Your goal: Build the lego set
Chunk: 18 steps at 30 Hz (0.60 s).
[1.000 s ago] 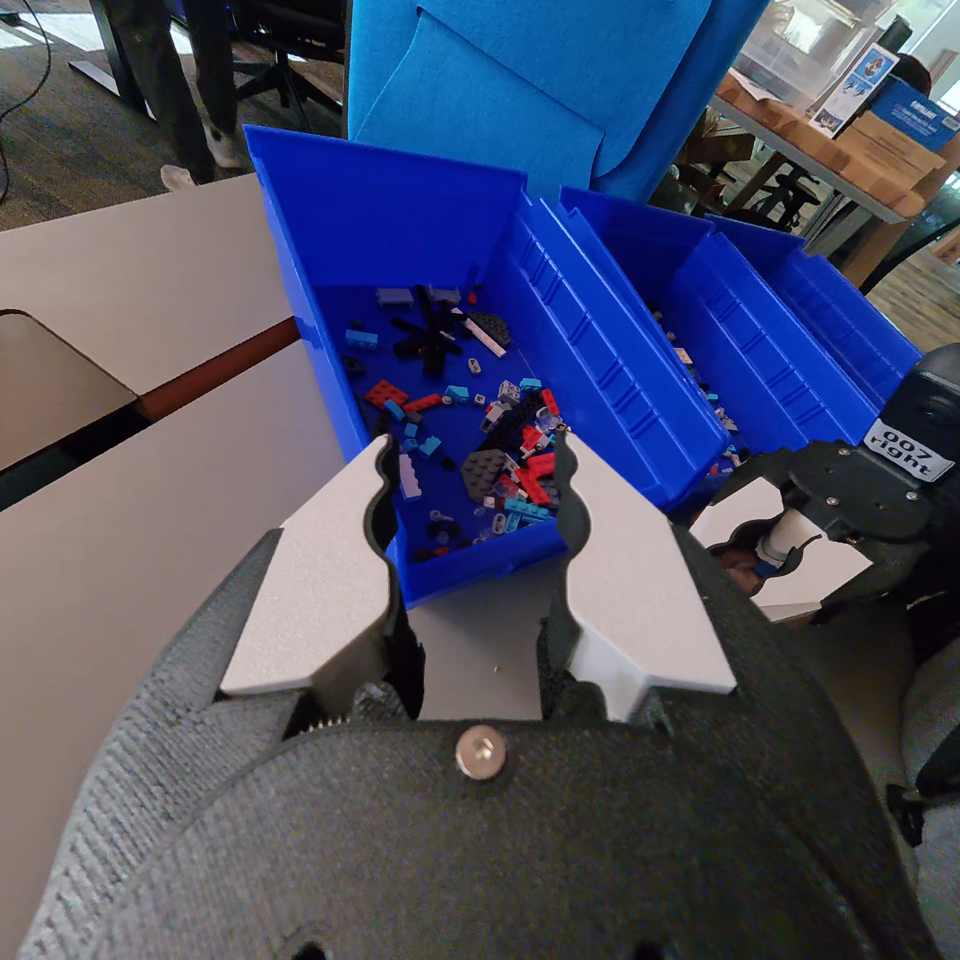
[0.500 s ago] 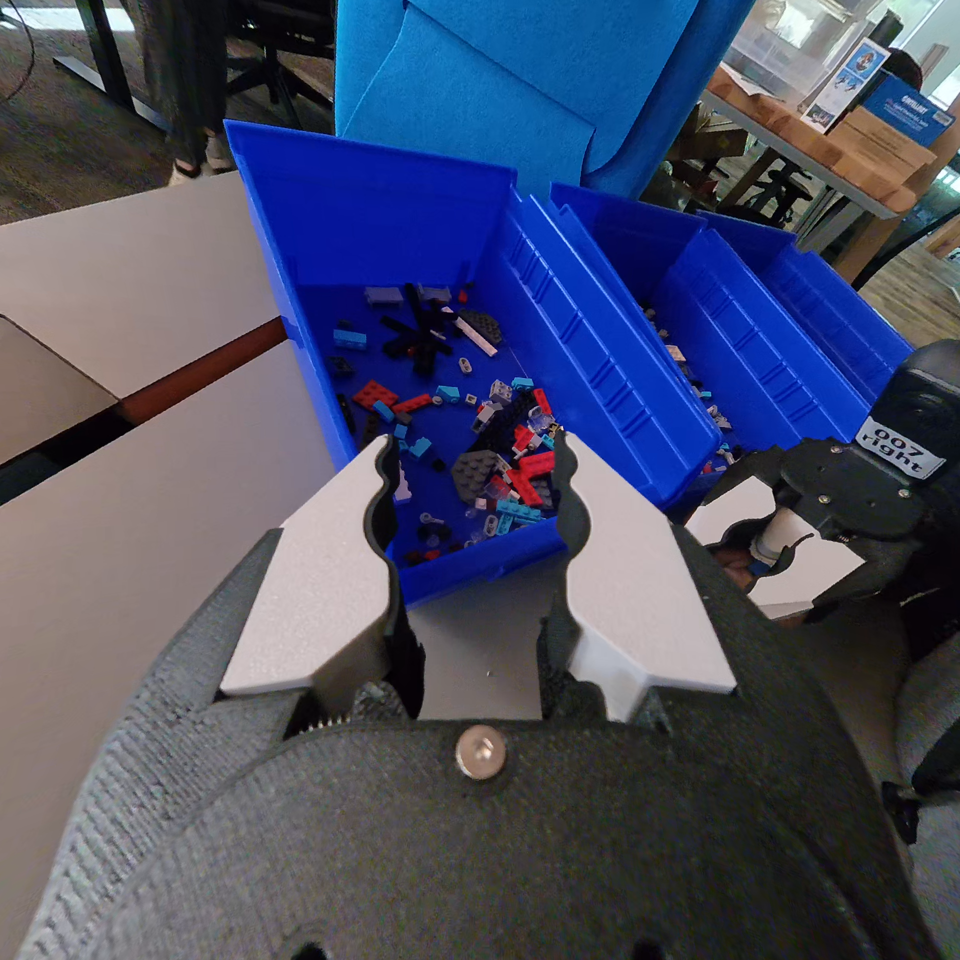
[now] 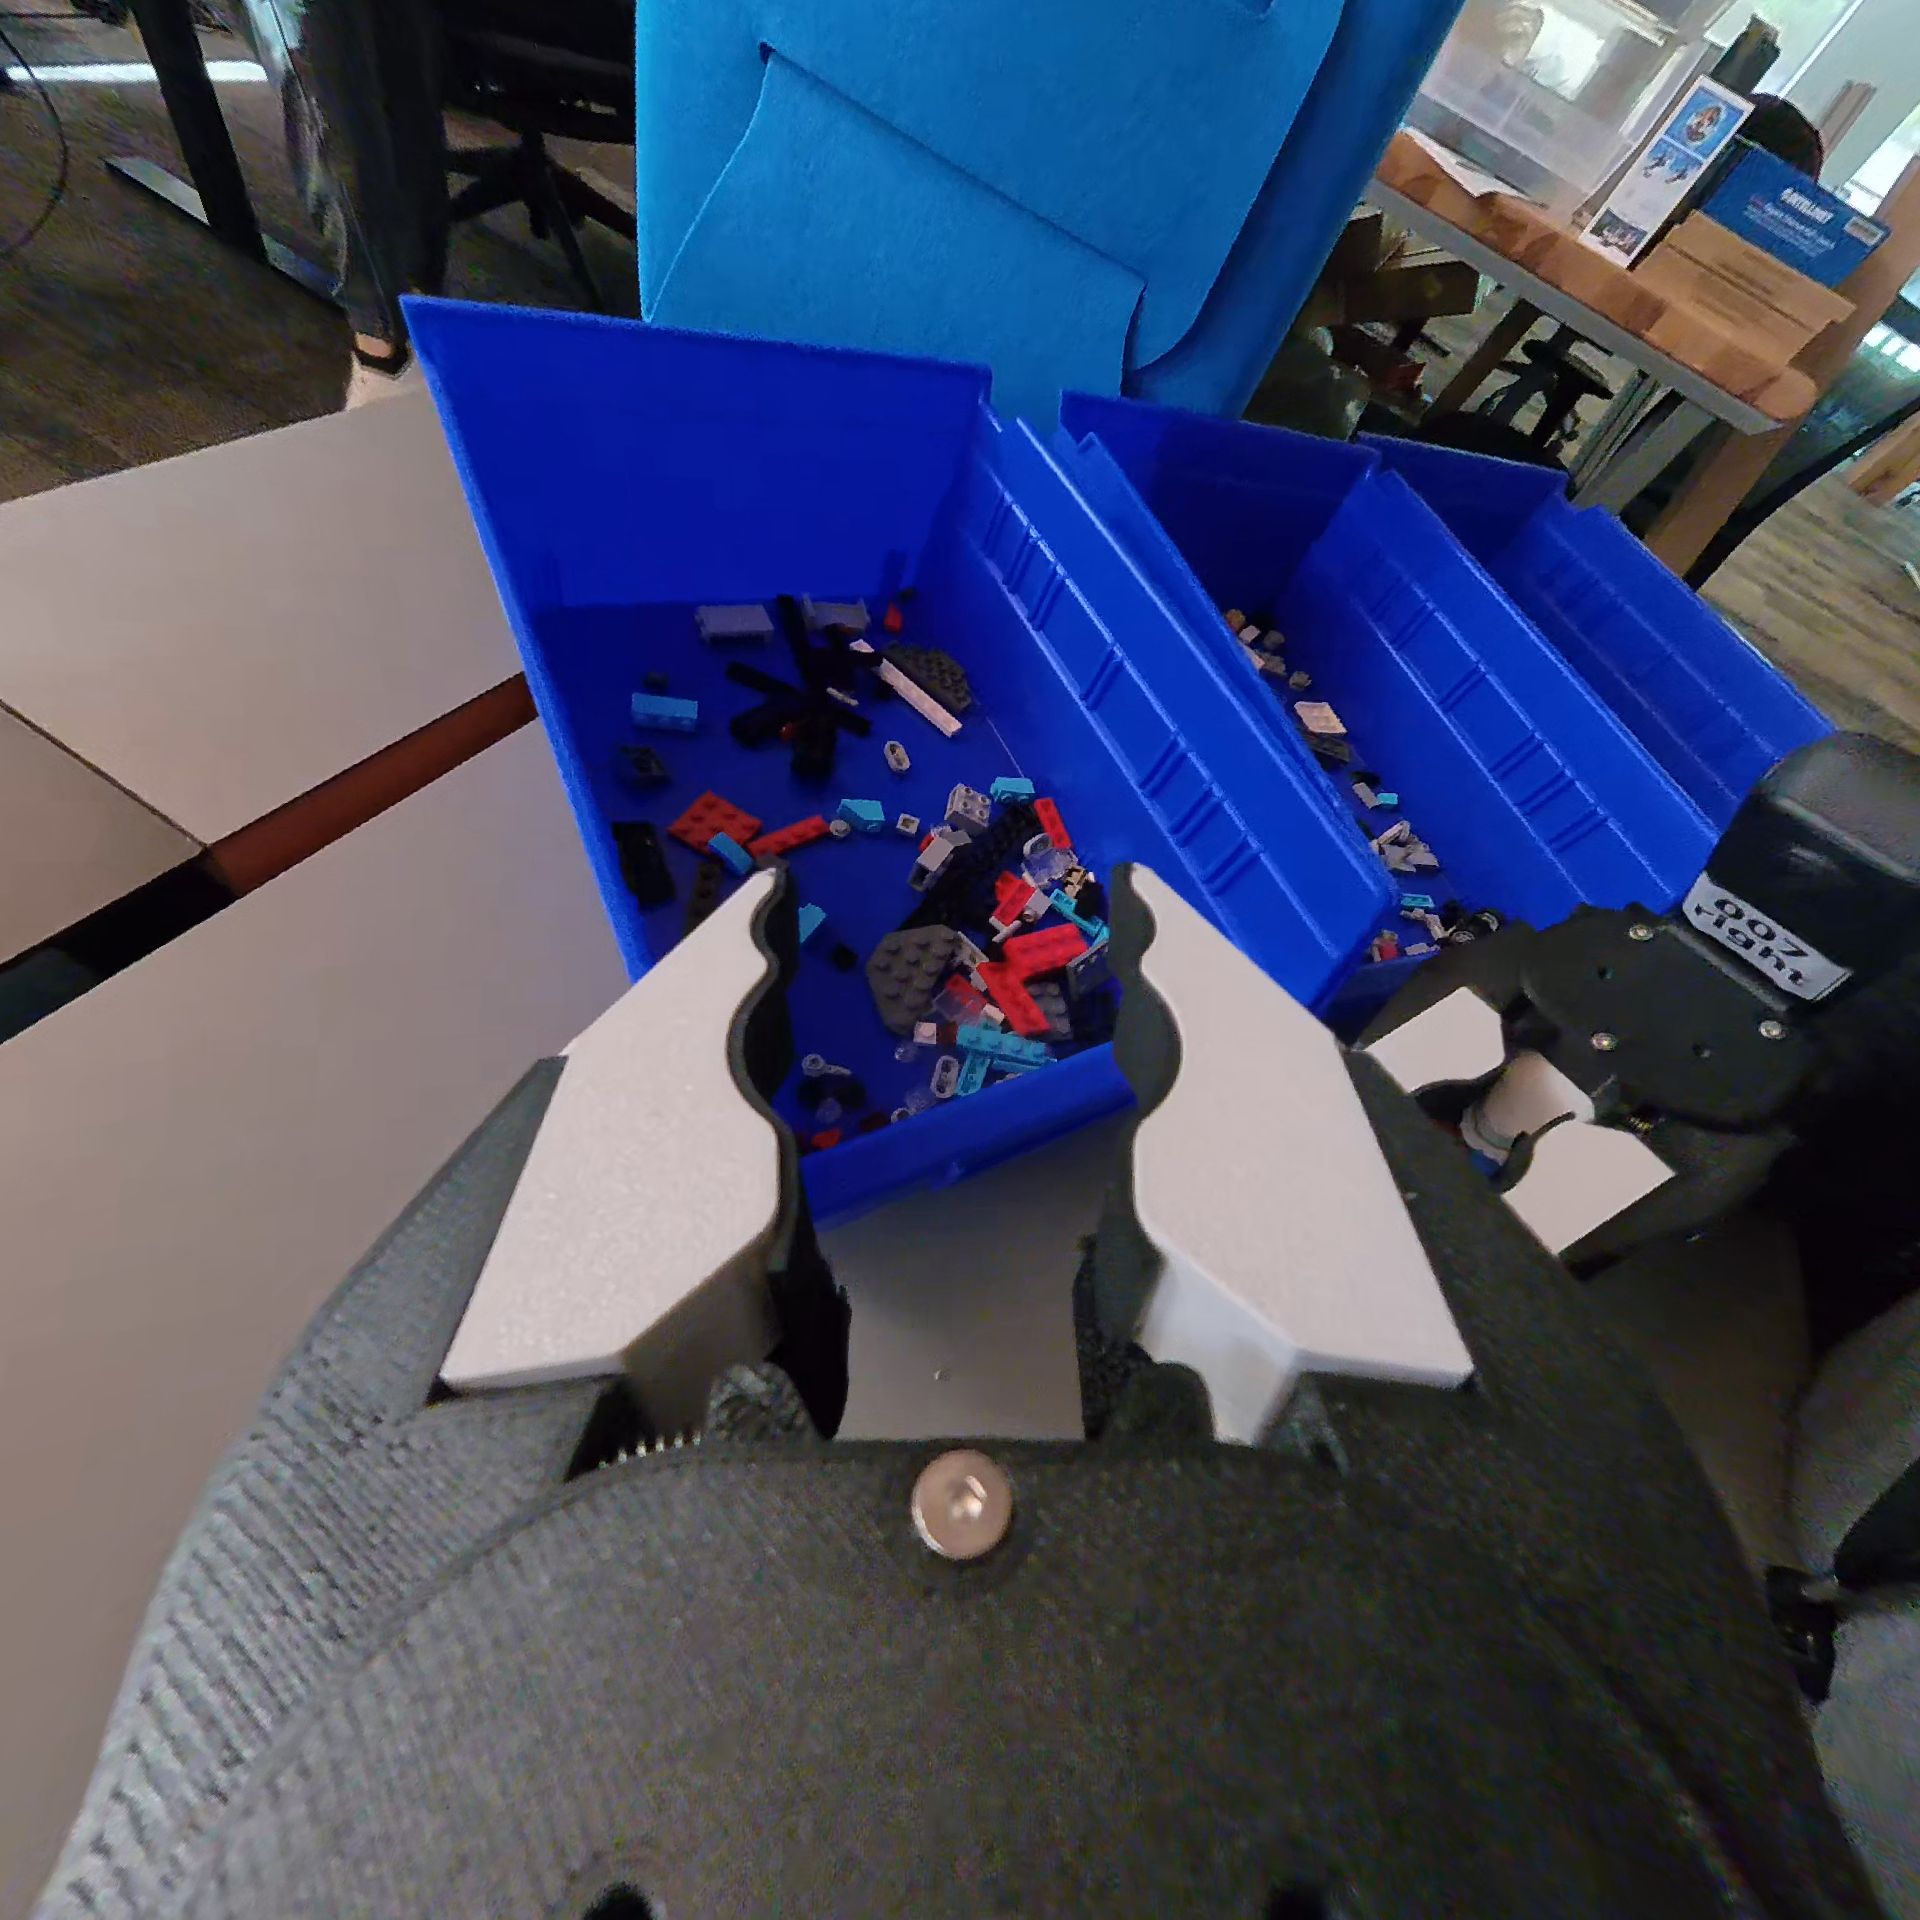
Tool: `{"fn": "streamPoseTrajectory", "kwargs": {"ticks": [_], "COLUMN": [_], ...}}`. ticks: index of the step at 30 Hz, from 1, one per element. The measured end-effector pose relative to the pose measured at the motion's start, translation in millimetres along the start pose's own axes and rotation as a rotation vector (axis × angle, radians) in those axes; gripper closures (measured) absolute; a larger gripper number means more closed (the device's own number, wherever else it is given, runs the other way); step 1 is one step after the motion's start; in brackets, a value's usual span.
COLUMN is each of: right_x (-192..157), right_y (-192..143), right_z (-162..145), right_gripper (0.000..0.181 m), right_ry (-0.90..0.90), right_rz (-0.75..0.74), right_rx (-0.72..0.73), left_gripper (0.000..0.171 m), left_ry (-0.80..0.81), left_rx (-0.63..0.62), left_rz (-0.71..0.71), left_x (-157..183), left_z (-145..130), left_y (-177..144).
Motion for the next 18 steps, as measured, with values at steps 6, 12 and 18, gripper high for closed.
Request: {"fn": "streamPoseTrajectory", "kwargs": {"ticks": [6,12,18], "right_x": [-3.4,-11.0,-17.9], "right_y": [2.9,11.0,13.2], "right_z": [-0.4,-0.9,-3.2], "right_gripper": [0.154,0.152,0.150], "right_ry": [-0.039,-0.115,-0.182], "right_rz": [-0.017,-0.024,-0.035], "right_rx": [-0.017,-0.056,-0.074], "left_gripper": [0.112,0.112,0.112], "left_ry": [-0.008,0.004,0.015], "left_rx": [0.029,0.018,-0.011], "left_rz": [-0.007,-0.013,0.006], "left_x": [12.3,28.2,40.0], "left_z": [5.4,11.4,14.4], "left_y": [1.0,6.2,10.2]}}
Point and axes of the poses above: each gripper's, where its closed fingertips meet, y out along the fingers, z out of its top, x = y × z across the jaws, the point moved 6 cm from there along -y, back along the fingers, and after that the axes turned 6 degrees about -x, right-handed, at the moved point
